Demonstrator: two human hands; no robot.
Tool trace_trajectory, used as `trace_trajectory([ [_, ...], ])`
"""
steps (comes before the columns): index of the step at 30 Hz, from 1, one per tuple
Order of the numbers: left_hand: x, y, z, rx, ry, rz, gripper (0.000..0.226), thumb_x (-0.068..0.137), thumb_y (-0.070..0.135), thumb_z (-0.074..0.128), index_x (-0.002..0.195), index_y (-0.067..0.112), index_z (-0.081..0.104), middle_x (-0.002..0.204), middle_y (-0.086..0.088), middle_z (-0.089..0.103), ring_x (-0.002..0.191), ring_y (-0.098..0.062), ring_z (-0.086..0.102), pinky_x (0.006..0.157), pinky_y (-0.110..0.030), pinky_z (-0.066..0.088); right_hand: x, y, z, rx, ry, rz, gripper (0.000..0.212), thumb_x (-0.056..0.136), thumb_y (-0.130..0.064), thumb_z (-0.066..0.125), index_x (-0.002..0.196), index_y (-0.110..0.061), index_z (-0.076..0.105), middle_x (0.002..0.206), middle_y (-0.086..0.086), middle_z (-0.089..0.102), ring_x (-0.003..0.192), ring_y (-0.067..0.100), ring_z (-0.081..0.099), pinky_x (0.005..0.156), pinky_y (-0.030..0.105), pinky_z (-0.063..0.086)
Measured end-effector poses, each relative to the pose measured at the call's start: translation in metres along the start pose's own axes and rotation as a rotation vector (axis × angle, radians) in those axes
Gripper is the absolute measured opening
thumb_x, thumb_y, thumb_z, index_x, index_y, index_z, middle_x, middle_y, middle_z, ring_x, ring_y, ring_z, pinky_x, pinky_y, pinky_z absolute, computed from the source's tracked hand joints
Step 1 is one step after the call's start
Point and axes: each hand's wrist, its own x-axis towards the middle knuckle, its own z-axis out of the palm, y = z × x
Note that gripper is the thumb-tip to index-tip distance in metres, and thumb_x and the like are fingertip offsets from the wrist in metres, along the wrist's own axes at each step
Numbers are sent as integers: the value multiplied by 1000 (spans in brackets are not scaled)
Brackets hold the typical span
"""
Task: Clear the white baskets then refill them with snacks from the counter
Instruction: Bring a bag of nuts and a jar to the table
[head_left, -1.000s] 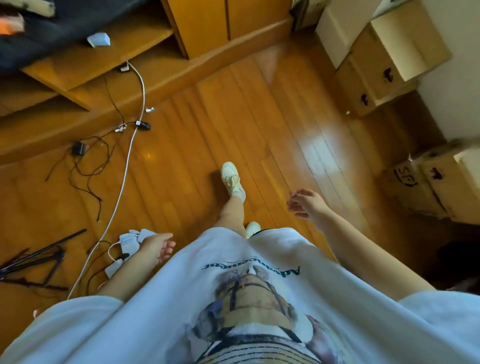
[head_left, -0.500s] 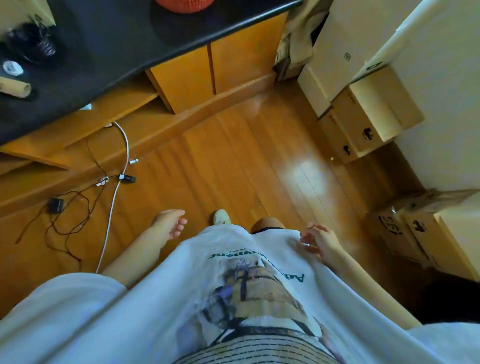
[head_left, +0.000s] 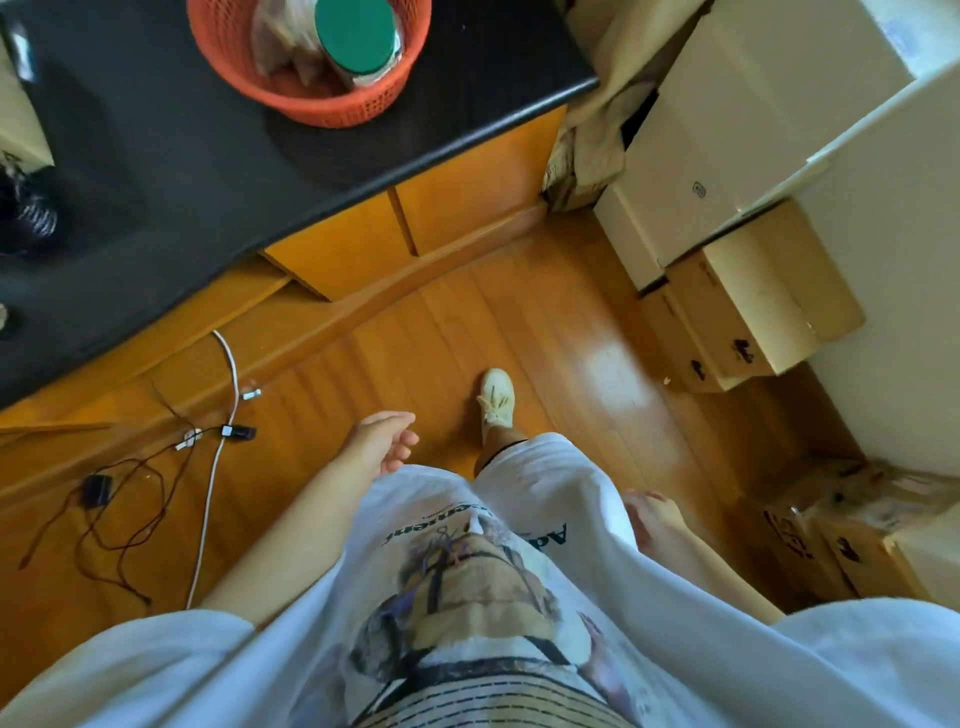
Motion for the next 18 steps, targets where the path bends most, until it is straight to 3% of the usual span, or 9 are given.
trace_trajectory([
  [4, 16, 47, -10, -30, 118, -54, 8, 94, 18, 51, 100, 17, 57, 67, -3, 55, 38, -6, 48, 38, -11, 34, 12, -108, 11, -94, -60, -43, 19, 94, -11, 46, 77, -21, 46, 76, 4, 55, 62, 17, 57, 47, 21, 48],
  [7, 25, 71, -23, -148, 206, -83, 10, 96, 21, 48, 102, 19, 55, 69, -1, 55, 54, -11, 46, 51, -20, 36, 17, -191, 38, -257, -99, -110, 27, 92, -10, 48, 69, -23, 43, 70, 0, 49, 44, 8, 53, 39, 17, 42],
  [9, 26, 77, -35, -235, 233, -124, 13, 97, 22, 43, 94, 20, 55, 63, 3, 59, 48, -8, 52, 48, -19, 39, 20, -242, 63, -277, -148, -146, 31, 93, -4, 42, 66, -19, 42, 55, 1, 45, 28, 5, 40, 28, 12, 27],
  [11, 24, 76, -47, -308, 254, -176, 21, 98, 22, 42, 79, 21, 52, 48, 6, 60, 30, 0, 49, 43, -17, 39, 18, -284, 89, -305, -199, -203, 31, 93, -1, 40, 67, -18, 43, 51, 2, 44, 22, 3, 34, 30, 8, 20],
  [14, 27, 71, -68, -446, 308, -253, 25, 97, 20, 43, 74, 17, 53, 33, 6, 55, 25, -1, 47, 52, -23, 32, 9, -332, 123, -389, -256, -291, 24, 91, -4, 43, 76, -21, 50, 62, 4, 51, 30, 1, 44, 36, 13, 27],
  [18, 41, 78, -95, -546, 339, -379, 19, 94, 19, 47, 77, 14, 54, 34, 5, 57, 24, -5, 47, 44, -19, 34, 7, -381, 160, -438, -284, -354, 13, 91, -5, 44, 96, -14, 53, 65, 4, 55, 52, 12, 48, 47, 20, 32],
])
